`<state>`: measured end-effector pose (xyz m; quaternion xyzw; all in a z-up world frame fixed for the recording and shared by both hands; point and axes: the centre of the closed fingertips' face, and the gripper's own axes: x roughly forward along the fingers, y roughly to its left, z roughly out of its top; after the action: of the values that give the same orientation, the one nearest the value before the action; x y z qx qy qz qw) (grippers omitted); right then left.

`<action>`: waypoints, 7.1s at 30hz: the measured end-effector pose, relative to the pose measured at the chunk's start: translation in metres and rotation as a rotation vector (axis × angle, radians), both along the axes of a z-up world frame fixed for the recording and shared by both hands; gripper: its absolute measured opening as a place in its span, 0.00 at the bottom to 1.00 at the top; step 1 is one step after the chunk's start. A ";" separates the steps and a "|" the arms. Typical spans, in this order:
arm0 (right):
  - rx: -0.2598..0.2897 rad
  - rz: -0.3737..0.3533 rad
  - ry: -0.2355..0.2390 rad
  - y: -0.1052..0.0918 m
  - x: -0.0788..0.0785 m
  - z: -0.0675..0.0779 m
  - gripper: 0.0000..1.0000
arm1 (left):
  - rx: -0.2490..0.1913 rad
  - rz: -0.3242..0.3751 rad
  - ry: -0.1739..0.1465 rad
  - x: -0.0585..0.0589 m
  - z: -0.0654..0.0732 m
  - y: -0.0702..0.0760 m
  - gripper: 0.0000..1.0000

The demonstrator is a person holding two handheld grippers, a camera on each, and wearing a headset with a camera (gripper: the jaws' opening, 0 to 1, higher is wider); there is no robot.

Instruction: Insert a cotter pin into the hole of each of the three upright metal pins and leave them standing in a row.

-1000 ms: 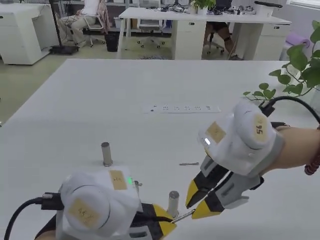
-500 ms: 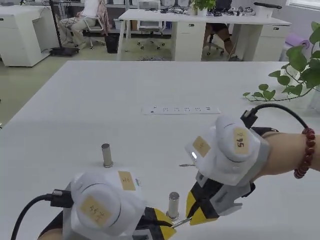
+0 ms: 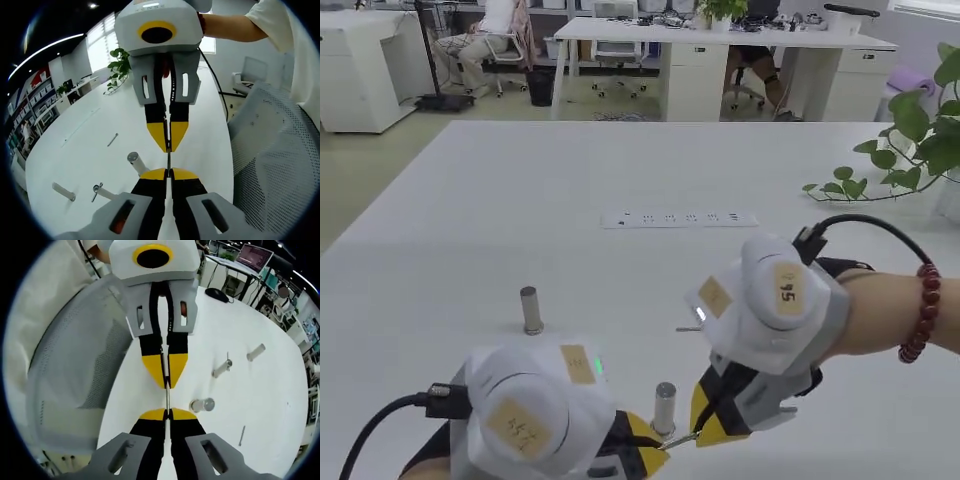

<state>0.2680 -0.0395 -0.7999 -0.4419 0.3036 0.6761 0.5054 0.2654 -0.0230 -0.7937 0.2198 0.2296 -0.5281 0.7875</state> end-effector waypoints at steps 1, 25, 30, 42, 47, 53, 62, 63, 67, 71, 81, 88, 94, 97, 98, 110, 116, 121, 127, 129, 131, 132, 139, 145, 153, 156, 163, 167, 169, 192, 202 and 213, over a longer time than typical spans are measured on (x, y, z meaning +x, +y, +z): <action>0.000 -0.001 -0.001 0.000 0.000 0.000 0.03 | -0.006 0.005 -0.001 0.001 0.000 0.000 0.01; -0.004 -0.127 -0.056 -0.036 0.035 -0.006 0.03 | -0.192 0.210 0.013 0.029 -0.002 0.004 0.22; -0.004 -0.145 -0.064 -0.037 0.041 -0.008 0.03 | -0.201 0.261 0.031 0.036 -0.009 0.009 0.22; 0.007 -0.206 -0.072 -0.035 0.057 -0.015 0.03 | -0.213 0.319 0.047 0.050 -0.019 0.010 0.24; 0.009 -0.208 -0.069 -0.032 0.059 -0.017 0.03 | -0.208 0.324 0.055 0.054 -0.024 0.005 0.24; 0.011 -0.209 -0.067 -0.031 0.060 -0.018 0.03 | -0.207 0.334 0.063 0.061 -0.030 0.000 0.24; 0.018 -0.218 -0.059 -0.027 0.061 -0.020 0.03 | -0.212 0.332 0.083 0.065 -0.036 -0.004 0.18; 0.018 -0.219 -0.056 -0.027 0.060 -0.020 0.03 | -0.213 0.333 0.084 0.065 -0.036 -0.005 0.17; 0.014 -0.215 -0.059 -0.026 0.061 -0.021 0.03 | -0.215 0.333 0.077 0.066 -0.035 -0.006 0.14; 0.013 -0.219 -0.056 -0.026 0.061 -0.022 0.03 | -0.218 0.341 0.081 0.067 -0.036 -0.006 0.12; 0.044 -0.210 -0.056 -0.026 0.063 -0.021 0.03 | -0.236 0.348 0.091 0.067 -0.037 -0.006 0.12; 0.061 -0.187 -0.058 -0.022 0.061 -0.018 0.03 | -0.237 0.342 0.093 0.067 -0.037 -0.006 0.12; 0.067 -0.176 -0.068 -0.018 0.062 -0.018 0.03 | -0.239 0.337 0.096 0.067 -0.038 -0.007 0.12; 0.070 -0.173 -0.062 -0.016 0.061 -0.020 0.03 | -0.241 0.336 0.098 0.067 -0.038 -0.008 0.12; 0.072 -0.173 -0.061 -0.015 0.061 -0.020 0.03 | -0.241 0.336 0.097 0.067 -0.038 -0.008 0.12; 0.094 -0.163 -0.059 -0.004 0.060 -0.021 0.03 | -0.271 0.355 0.114 0.068 -0.038 -0.008 0.12; 0.100 -0.167 -0.056 0.000 0.060 -0.021 0.04 | -0.273 0.356 0.119 0.069 -0.039 -0.008 0.12; 0.105 -0.171 -0.053 0.003 0.059 -0.021 0.04 | -0.282 0.361 0.135 0.068 -0.039 -0.008 0.12; 0.109 -0.182 -0.042 0.005 0.059 -0.021 0.04 | -0.291 0.369 0.146 0.068 -0.039 -0.008 0.12; 0.112 -0.197 -0.033 0.005 0.058 -0.021 0.05 | -0.289 0.366 0.141 0.068 -0.039 -0.008 0.12; 0.119 -0.221 -0.026 0.003 0.059 -0.020 0.07 | -0.284 0.360 0.129 0.068 -0.039 -0.008 0.12; 0.128 -0.235 -0.026 0.002 0.059 -0.019 0.08 | -0.284 0.361 0.129 0.068 -0.039 -0.008 0.12; 0.135 -0.264 -0.033 -0.007 0.061 -0.016 0.07 | -0.282 0.362 0.124 0.068 -0.039 -0.007 0.12; 0.148 -0.276 -0.032 -0.005 0.061 -0.016 0.06 | -0.298 0.355 0.116 0.066 -0.035 -0.005 0.12; 0.148 -0.273 -0.028 -0.002 0.060 -0.015 0.05 | -0.295 0.356 0.128 0.063 -0.037 0.000 0.12; 0.148 -0.274 -0.027 -0.001 0.059 -0.015 0.05 | -0.300 0.362 0.132 0.063 -0.037 -0.001 0.12; 0.151 -0.277 -0.024 0.002 0.058 -0.016 0.05 | -0.312 0.374 0.150 0.063 -0.038 0.000 0.12; 0.157 -0.283 -0.021 0.004 0.057 -0.016 0.05 | -0.317 0.378 0.157 0.063 -0.039 0.000 0.12; 0.160 -0.286 -0.017 0.005 0.057 -0.016 0.05 | -0.316 0.378 0.159 0.063 -0.040 0.000 0.12; 0.258 -0.395 0.052 0.017 0.058 -0.008 0.19 | -0.302 0.406 0.160 0.057 -0.033 0.013 0.29; 0.265 -0.382 0.051 0.027 0.057 -0.015 0.17 | -0.288 0.405 0.139 0.047 -0.025 0.024 0.34; 0.255 -0.381 0.054 0.026 0.058 -0.022 0.14 | -0.296 0.421 0.118 0.040 -0.011 0.039 0.38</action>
<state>0.3255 -0.0139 -0.8218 -0.2910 0.3069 0.6130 0.6673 0.3055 0.0161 -0.8047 0.0185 0.2360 -0.3925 0.8888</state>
